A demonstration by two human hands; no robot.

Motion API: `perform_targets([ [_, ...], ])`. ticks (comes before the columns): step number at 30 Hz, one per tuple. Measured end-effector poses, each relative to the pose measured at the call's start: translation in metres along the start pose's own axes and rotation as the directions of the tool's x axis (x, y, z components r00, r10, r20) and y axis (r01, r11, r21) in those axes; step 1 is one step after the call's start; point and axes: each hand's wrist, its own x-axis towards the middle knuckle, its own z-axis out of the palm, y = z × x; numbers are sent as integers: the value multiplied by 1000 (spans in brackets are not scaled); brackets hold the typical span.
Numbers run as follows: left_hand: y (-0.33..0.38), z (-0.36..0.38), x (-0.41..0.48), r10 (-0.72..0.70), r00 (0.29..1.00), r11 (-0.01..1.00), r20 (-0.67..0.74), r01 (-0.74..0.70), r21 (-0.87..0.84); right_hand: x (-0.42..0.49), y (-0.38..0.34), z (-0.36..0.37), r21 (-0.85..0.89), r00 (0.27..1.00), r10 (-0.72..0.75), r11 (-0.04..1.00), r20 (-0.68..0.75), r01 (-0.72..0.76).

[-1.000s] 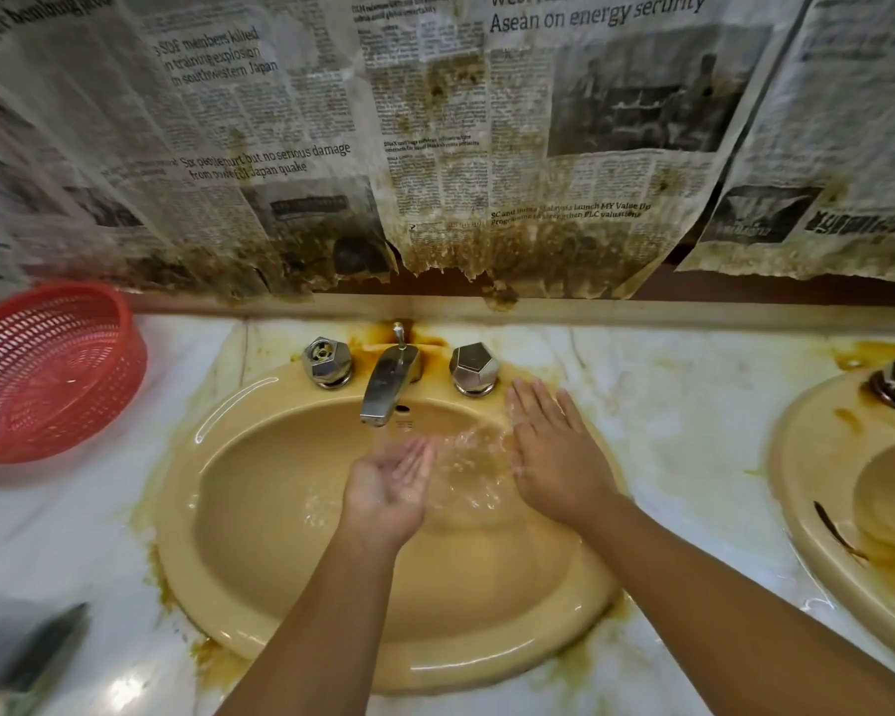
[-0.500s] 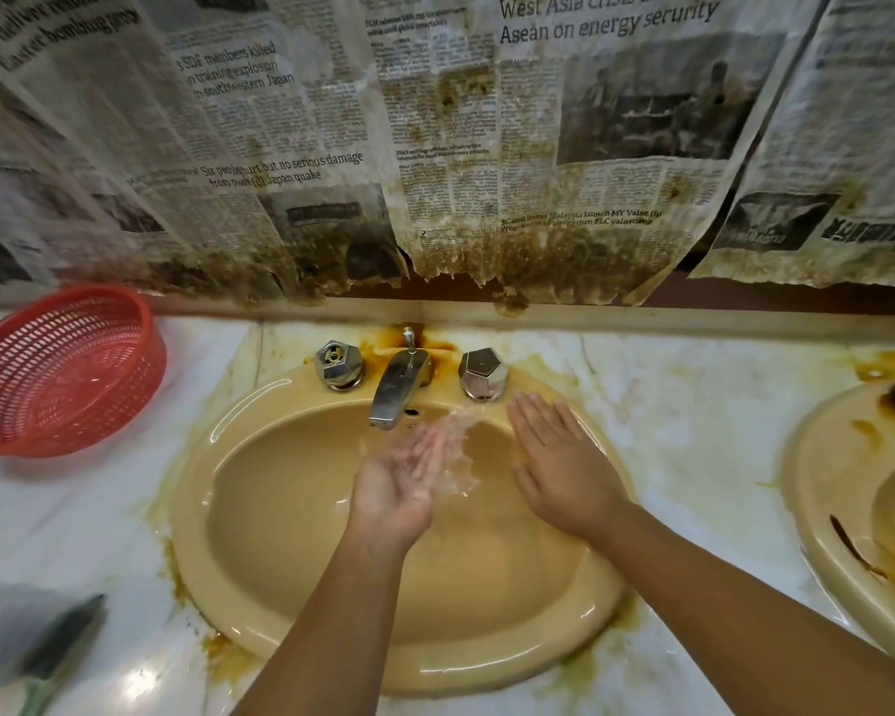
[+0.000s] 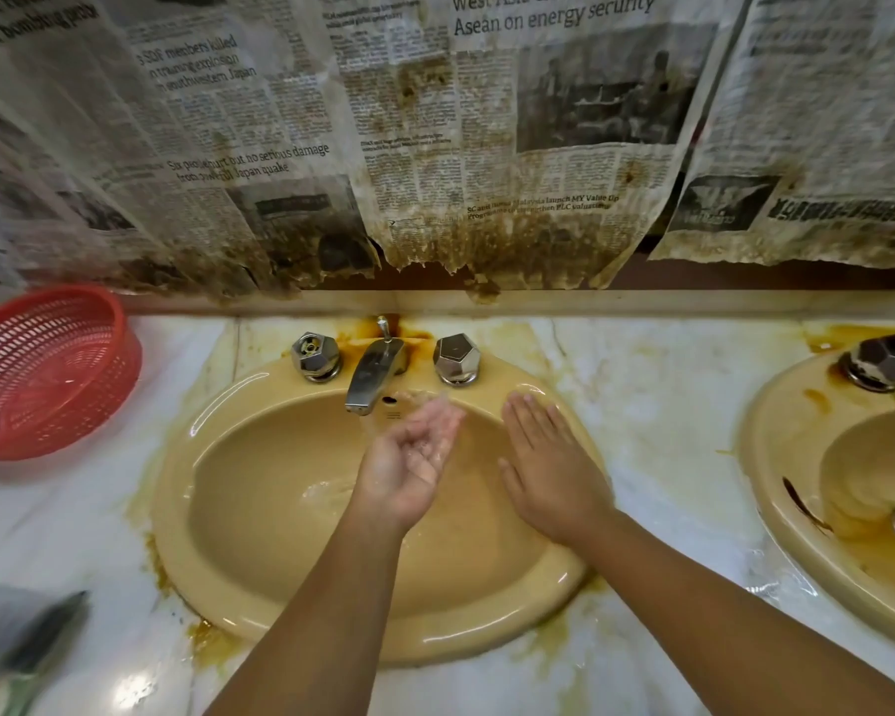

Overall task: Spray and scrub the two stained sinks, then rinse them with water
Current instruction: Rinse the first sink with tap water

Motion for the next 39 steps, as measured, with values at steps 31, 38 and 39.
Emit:
perform_targets([
  [31, 18, -17, 13, 164, 972, 936, -168, -207, -286, -24, 5, -10, -23, 990, 120, 993, 77, -119],
  [38, -11, -15, -4, -15, 993, 972, -119, 42, 230, -91, 21, -16, 96, 981, -180, 980, 76, 173],
  [39, 1, -24, 2, 49, 984, 997, -173, -36, 75, -92, 24, -16, 107, 979, -187, 978, 78, 179],
])
